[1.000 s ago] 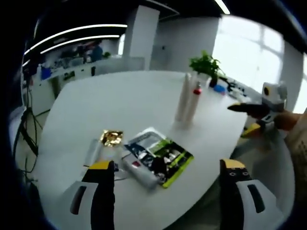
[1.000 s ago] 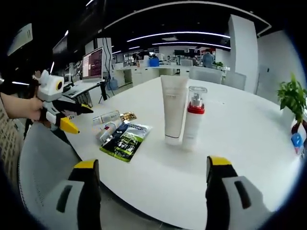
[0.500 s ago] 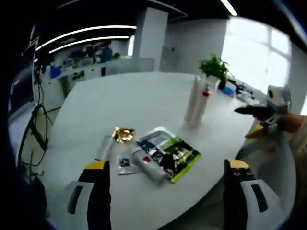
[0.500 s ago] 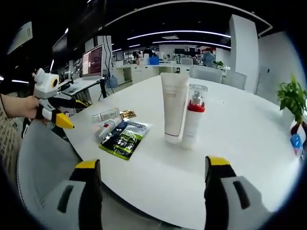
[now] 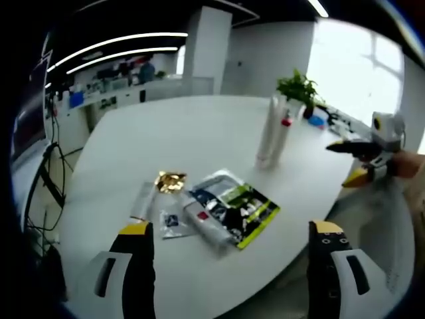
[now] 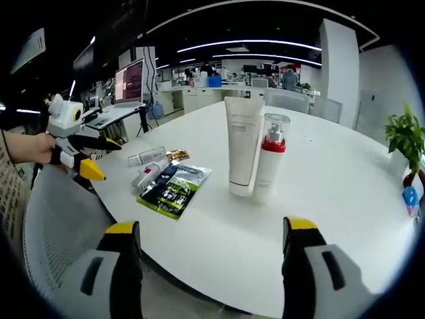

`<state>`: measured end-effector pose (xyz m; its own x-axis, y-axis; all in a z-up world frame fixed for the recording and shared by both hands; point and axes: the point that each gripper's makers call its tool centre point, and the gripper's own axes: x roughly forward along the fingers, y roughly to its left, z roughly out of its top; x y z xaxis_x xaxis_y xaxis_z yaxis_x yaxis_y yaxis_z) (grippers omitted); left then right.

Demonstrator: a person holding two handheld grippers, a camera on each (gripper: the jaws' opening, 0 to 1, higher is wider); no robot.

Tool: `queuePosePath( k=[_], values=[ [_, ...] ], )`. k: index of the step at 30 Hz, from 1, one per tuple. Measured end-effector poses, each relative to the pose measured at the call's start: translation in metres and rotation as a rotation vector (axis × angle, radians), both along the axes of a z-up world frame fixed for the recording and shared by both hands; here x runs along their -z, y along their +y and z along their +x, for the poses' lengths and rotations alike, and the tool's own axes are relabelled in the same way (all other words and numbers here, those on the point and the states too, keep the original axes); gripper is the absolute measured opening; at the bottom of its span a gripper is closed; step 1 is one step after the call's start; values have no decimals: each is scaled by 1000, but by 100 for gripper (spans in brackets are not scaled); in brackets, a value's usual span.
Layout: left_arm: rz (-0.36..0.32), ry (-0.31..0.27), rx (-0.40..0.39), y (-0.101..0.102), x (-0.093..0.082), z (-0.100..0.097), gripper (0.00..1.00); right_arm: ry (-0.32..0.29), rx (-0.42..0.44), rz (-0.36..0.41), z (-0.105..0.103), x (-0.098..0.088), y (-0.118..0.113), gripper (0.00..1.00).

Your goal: Arrange the skincare products in the storage area until every visible bottle or jar stands upright without overlapping.

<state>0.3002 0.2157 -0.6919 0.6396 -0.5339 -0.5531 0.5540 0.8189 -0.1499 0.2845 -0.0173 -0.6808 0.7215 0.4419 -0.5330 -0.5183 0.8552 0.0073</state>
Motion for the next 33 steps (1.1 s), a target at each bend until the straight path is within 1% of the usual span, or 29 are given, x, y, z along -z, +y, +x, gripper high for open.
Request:
queuePosePath(
  k=[3, 5, 6, 10, 14, 20, 25, 30, 33],
  values=[
    [-6, 31, -7, 0, 7, 1, 93, 7, 19, -3, 0, 1, -3, 86],
    [9, 51, -20, 2, 12, 2, 92, 0, 31, -1, 1, 0, -5, 85],
    [22, 72, -36, 5, 16, 3, 92, -1, 36, -2, 1, 0, -6, 85],
    [33, 120, -73, 11, 27, 6, 91, -2, 45, 0, 2, 0, -8, 84],
    [57, 149, -67, 11, 35, 6, 90, -2, 44, -2, 3, 0, -8, 83],
    [77, 173, -51, 8, 43, 8, 89, 10, 36, -13, 1, 2, -6, 82],
    [91, 211, -59, 7, 50, 14, 86, 17, 37, -15, 1, 3, -7, 80],
    [122, 234, -58, 3, 56, 24, 83, 23, 41, -27, 0, 5, -8, 79],
    [134, 262, -57, 2, 62, 30, 80, 26, 45, -31, 1, 5, -9, 79]
  ],
)
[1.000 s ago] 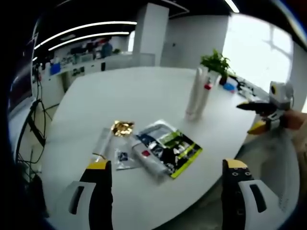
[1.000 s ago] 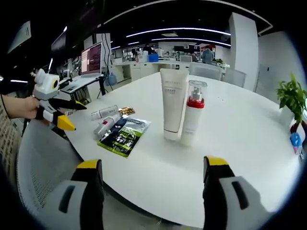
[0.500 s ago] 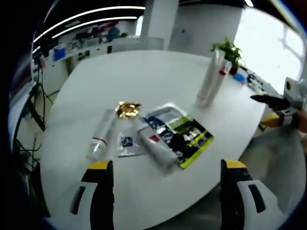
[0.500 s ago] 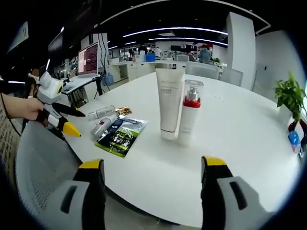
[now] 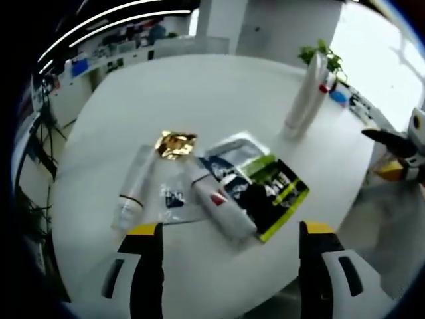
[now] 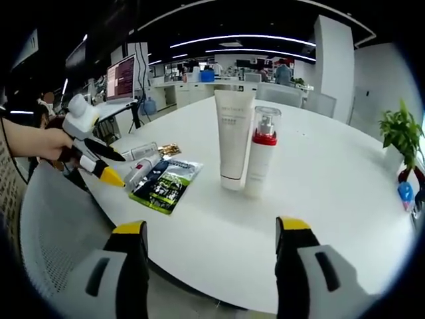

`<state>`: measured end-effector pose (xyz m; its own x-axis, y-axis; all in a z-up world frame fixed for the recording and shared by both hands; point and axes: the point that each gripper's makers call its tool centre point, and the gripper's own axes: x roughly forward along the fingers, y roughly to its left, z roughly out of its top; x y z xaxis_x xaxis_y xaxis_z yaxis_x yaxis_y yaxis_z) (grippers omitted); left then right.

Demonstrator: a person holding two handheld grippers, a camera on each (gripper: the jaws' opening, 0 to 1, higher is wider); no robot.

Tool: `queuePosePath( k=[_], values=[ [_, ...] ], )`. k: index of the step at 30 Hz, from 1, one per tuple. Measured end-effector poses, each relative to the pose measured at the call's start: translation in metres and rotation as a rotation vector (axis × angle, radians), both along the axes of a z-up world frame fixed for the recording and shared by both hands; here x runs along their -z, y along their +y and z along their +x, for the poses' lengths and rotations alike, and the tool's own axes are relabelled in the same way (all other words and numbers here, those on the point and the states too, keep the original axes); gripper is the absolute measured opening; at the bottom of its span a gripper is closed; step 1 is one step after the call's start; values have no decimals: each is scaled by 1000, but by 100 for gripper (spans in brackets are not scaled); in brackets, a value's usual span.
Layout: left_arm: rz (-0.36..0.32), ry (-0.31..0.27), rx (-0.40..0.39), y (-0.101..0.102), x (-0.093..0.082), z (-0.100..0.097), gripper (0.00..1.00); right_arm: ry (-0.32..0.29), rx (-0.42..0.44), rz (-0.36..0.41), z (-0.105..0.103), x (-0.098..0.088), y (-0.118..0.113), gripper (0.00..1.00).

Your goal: Arrange the skincare products in the storage area until every visible bottle or jar stands upright without overlapping.

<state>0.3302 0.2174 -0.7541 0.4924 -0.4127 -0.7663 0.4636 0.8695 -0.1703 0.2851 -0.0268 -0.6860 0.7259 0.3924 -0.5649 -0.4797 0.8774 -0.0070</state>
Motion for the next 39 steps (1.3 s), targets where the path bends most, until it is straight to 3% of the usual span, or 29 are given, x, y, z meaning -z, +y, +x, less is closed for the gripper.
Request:
queuePosePath(
  k=[4, 15, 27, 34, 39],
  values=[
    [27, 23, 1, -2, 6, 8, 79, 7, -4, -6, 1, 2, 0, 78],
    [72, 92, 11, -7, 16, 6, 74, 25, -17, -37, 1, 11, 0, 77],
    [105, 109, -1, -4, 18, 24, 53, 45, -28, -70, -4, 14, 1, 76],
    [140, 102, 14, -4, 21, 30, 51, 50, -24, -80, -4, 15, 0, 75],
    [179, 107, 27, 2, 21, 32, 44, 52, -26, -89, -3, 18, 0, 75]
  ],
)
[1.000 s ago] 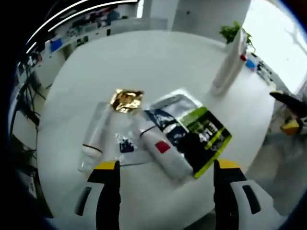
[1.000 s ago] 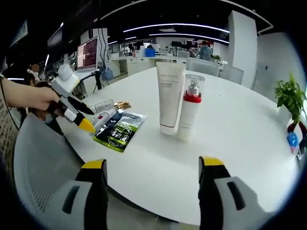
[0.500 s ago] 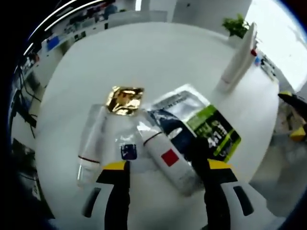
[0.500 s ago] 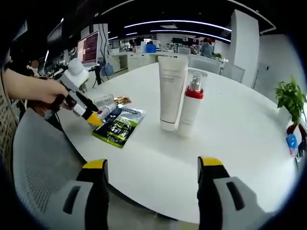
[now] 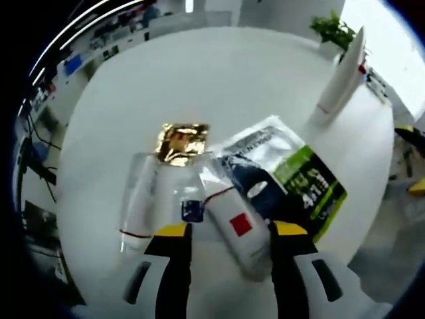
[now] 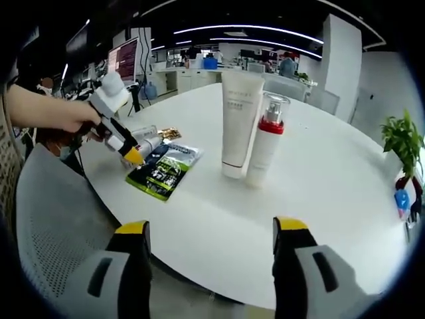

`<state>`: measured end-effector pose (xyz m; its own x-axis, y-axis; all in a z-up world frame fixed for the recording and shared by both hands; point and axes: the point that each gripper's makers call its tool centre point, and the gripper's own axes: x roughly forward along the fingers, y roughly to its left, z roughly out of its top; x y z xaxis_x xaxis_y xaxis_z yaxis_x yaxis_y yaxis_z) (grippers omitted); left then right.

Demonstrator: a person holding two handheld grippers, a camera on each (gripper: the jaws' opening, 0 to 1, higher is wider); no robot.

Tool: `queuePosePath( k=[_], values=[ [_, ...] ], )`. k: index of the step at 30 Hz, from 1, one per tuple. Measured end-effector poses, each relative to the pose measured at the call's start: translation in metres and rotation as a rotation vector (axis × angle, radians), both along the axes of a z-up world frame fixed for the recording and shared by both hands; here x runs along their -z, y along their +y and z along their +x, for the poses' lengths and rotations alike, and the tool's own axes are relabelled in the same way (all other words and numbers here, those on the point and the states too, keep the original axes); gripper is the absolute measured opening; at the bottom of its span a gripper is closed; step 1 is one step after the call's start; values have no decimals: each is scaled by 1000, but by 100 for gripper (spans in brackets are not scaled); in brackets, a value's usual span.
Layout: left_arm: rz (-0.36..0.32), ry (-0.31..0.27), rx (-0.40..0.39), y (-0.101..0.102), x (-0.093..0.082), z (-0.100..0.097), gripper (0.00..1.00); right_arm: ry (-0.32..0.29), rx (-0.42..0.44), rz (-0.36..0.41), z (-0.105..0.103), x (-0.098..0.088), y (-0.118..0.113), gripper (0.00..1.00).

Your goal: Arrange the skincare products in the storage area until every visible bottle or jar stands upright without overlapping.

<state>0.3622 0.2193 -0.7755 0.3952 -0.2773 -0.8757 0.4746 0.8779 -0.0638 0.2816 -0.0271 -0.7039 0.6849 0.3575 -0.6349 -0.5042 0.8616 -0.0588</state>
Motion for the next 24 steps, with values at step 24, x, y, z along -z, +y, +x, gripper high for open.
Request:
queuePosePath(
  k=[24],
  values=[
    [-45, -57, -17, 12, -3, 9, 19, -1, 0, -10, 0, 3, -3, 75]
  ],
)
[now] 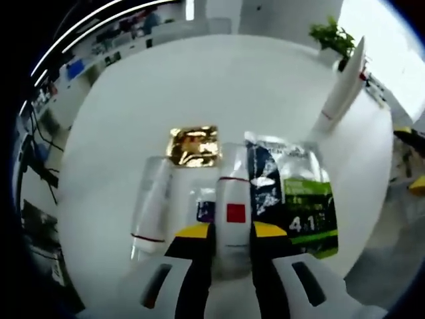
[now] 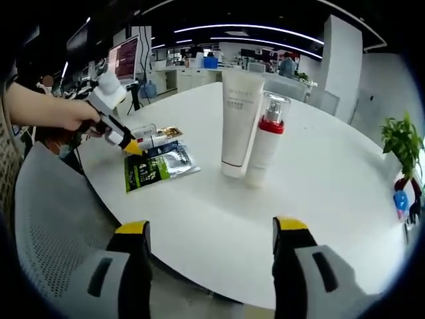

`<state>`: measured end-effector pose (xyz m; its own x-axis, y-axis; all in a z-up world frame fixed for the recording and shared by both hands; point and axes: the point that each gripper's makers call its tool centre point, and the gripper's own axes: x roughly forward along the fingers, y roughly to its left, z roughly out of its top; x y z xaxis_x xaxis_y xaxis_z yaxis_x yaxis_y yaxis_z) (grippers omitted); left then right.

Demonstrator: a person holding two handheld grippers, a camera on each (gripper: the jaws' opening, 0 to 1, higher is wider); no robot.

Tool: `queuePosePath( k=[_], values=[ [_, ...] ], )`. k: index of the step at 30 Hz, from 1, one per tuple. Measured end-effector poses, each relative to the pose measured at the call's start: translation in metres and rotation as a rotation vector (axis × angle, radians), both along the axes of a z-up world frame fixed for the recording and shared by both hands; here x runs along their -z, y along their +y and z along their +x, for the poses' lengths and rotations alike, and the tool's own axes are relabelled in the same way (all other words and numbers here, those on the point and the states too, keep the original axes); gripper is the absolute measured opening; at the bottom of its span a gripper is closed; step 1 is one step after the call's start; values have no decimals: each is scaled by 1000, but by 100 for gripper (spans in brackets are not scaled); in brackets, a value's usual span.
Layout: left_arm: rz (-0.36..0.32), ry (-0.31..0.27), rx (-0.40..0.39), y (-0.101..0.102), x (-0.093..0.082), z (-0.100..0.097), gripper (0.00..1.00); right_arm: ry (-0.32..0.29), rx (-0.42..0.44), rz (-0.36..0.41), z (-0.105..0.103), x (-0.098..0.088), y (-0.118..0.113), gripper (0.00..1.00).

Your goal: Arrange the skincare products in the storage area until every visible bottle or jar stands upright without overlapping.

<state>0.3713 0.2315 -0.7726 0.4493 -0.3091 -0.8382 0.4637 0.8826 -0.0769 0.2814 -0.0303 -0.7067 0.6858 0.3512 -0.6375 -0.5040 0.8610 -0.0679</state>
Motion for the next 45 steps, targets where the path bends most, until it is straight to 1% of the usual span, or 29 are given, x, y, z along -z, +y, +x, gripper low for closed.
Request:
queuePosePath(
  k=[3, 11, 16, 19, 28, 29, 30, 32, 34, 38, 41, 45],
  values=[
    [-23, 3, -18, -1, -2, -1, 19, -1, -1, 0, 0, 0, 0, 75],
    [-45, -9, -44, 2, -9, -5, 18, 0, -9, 4, 0, 0, 2, 75],
    [-69, -29, -64, 2, -18, -10, 18, 2, -19, 11, -1, -1, 4, 75],
    [-99, -56, -82, 0, -29, -13, 18, 5, -30, 14, -2, -1, 6, 74],
    [-182, -101, -91, -17, -50, -24, 18, 9, -49, 30, -4, -2, 11, 74],
    [-191, -107, -90, -20, -53, -26, 18, 13, -51, 39, -4, -2, 11, 74],
    [-197, -111, -88, -22, -55, -27, 18, 25, -47, 70, -4, -3, 13, 73],
    [-218, -120, -87, -27, -60, -31, 18, 28, -28, 110, -4, -8, 13, 73],
    [-246, -128, -95, -33, -64, -35, 18, 33, -17, 132, -4, -10, 13, 72],
    [-297, -134, -94, -45, -73, -47, 18, 34, -18, 127, -5, -10, 14, 71],
    [-312, -142, -94, -50, -78, -54, 18, 29, -32, 112, -6, -9, 16, 71],
    [-324, -152, -95, -52, -82, -62, 18, 37, -37, 122, -6, -9, 17, 70]
  ],
)
